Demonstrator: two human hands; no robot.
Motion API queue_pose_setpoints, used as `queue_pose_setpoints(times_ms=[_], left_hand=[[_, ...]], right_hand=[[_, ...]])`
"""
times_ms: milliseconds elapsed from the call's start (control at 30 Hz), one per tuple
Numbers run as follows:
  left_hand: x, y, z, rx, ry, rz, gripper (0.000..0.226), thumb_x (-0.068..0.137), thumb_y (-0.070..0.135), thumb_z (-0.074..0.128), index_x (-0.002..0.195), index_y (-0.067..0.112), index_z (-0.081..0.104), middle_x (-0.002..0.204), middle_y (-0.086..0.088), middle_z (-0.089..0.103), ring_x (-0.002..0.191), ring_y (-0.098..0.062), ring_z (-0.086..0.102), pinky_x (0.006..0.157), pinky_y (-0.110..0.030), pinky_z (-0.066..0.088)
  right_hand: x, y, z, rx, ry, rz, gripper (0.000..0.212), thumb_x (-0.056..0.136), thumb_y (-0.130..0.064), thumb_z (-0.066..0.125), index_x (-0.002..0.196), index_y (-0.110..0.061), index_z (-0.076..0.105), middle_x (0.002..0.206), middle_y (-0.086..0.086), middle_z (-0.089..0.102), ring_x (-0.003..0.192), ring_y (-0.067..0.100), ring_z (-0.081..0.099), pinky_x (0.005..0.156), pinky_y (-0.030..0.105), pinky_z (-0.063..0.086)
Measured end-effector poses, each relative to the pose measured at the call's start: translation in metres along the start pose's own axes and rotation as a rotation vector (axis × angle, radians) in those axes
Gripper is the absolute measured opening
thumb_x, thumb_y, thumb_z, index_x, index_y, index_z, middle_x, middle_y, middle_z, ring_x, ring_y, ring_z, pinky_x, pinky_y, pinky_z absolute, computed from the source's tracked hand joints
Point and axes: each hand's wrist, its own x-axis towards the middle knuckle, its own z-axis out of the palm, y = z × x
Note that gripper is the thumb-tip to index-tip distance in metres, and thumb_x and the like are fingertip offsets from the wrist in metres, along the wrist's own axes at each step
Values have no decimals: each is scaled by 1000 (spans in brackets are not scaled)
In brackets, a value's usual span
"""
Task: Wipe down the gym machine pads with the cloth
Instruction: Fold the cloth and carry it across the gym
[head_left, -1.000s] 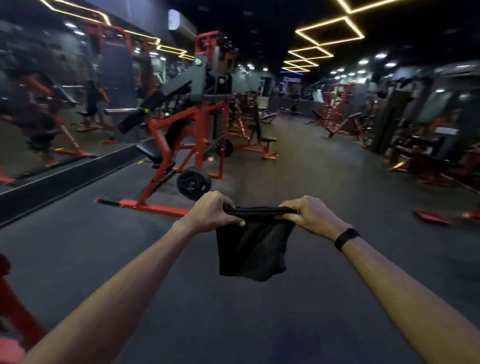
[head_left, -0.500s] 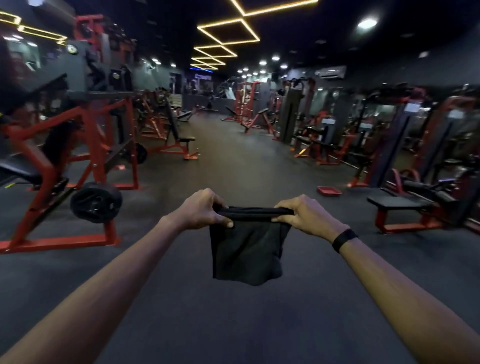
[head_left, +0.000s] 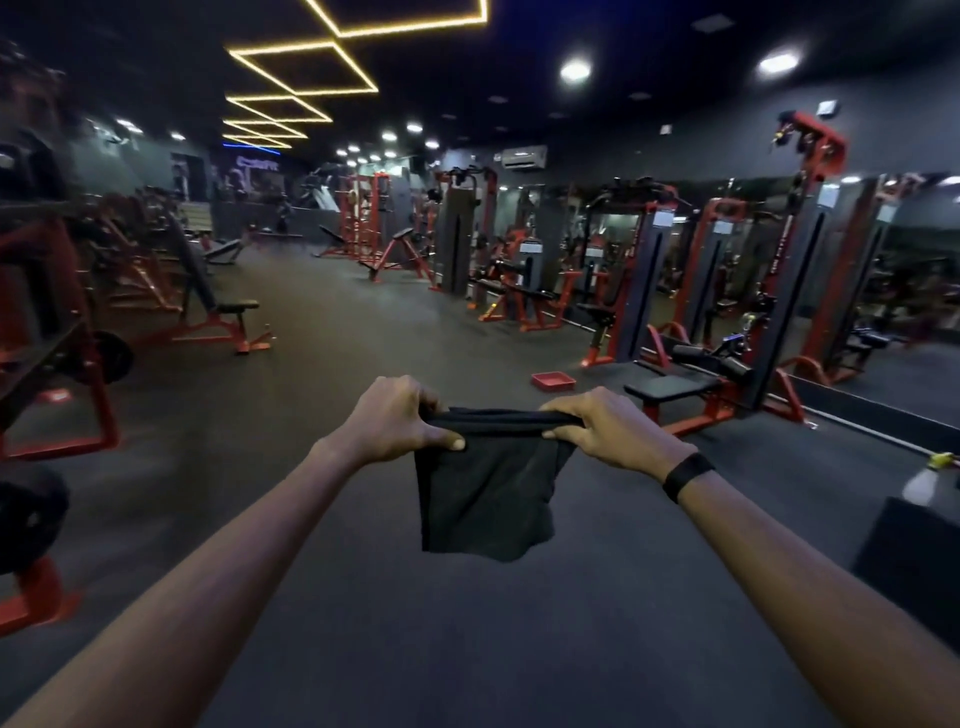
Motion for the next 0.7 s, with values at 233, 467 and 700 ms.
queue_pose_setpoints(times_ms=[233,467,700], left_hand=[[43,-14,24,-9,-84,54,29,72,49,85,82,23,79,70,6,72,66,-12,65,61,-36,51],[79,-11,37,-43,-96,108,26,72,47,85,85,26,79,75,11,72,69,-8,65,63,-30,50],[107,-12,51,-34,-141,152,25,75,44,84,94,29,78,81,18,70,76,-4,64,70,-28,51]], right_hand=[[7,23,-3,-42,-26,87,25,97,-32,65,121,-25,70,106,-7,72,94,11,64,83,33,50],[8,42,-12,-83,-13,147,25,97,-35,64,120,-27,69,106,-6,72,96,12,63,81,30,47],[6,62,-15,-98,5,177,26,97,-34,64,120,-24,70,106,-6,72,96,12,64,79,28,46]])
